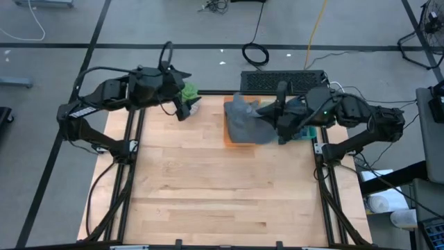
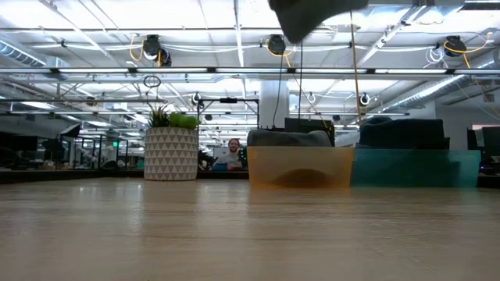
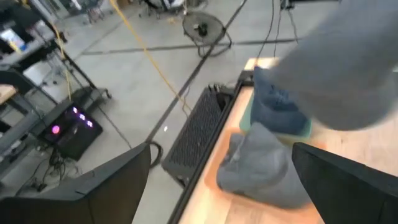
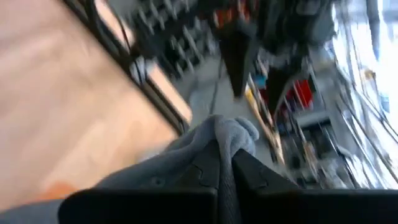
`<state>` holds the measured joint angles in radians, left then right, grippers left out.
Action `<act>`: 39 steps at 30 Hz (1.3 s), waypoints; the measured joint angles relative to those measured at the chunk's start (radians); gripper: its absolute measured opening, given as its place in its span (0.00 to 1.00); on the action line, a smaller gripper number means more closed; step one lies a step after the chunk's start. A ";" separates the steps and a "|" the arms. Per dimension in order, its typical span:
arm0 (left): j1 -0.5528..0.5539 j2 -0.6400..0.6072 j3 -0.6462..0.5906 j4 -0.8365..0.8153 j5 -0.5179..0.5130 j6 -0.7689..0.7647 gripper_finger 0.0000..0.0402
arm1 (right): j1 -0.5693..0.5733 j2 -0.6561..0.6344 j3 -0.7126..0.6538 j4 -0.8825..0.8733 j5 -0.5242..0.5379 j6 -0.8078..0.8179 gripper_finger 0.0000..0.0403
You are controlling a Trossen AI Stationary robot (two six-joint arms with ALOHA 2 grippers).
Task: Pick & Place hat
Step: Put the gray cap in the orange bin
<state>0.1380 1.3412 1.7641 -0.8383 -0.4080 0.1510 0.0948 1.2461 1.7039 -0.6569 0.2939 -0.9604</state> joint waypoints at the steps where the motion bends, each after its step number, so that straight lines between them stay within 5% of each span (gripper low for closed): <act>1: 0.001 -0.008 -0.001 -0.014 0.000 -0.005 0.99 | -0.004 0.000 0.000 0.018 -0.047 0.009 0.00; 17: 0.003 -0.013 -0.001 -0.036 0.033 0.008 0.99 | -0.248 0.047 0.000 0.187 -0.509 0.171 0.00; 29: 0.003 -0.014 -0.001 -0.083 0.037 -0.004 0.99 | -0.370 0.142 -0.010 0.125 -0.533 0.158 0.00; 39: 0.005 -0.014 -0.001 -0.091 0.043 -0.003 0.99 | -0.434 0.135 -0.281 0.372 -0.531 0.189 0.00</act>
<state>0.1432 1.3270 1.7634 -0.9295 -0.3646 0.1479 -0.3388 1.3815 1.4228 -0.2844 -0.2371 -0.7715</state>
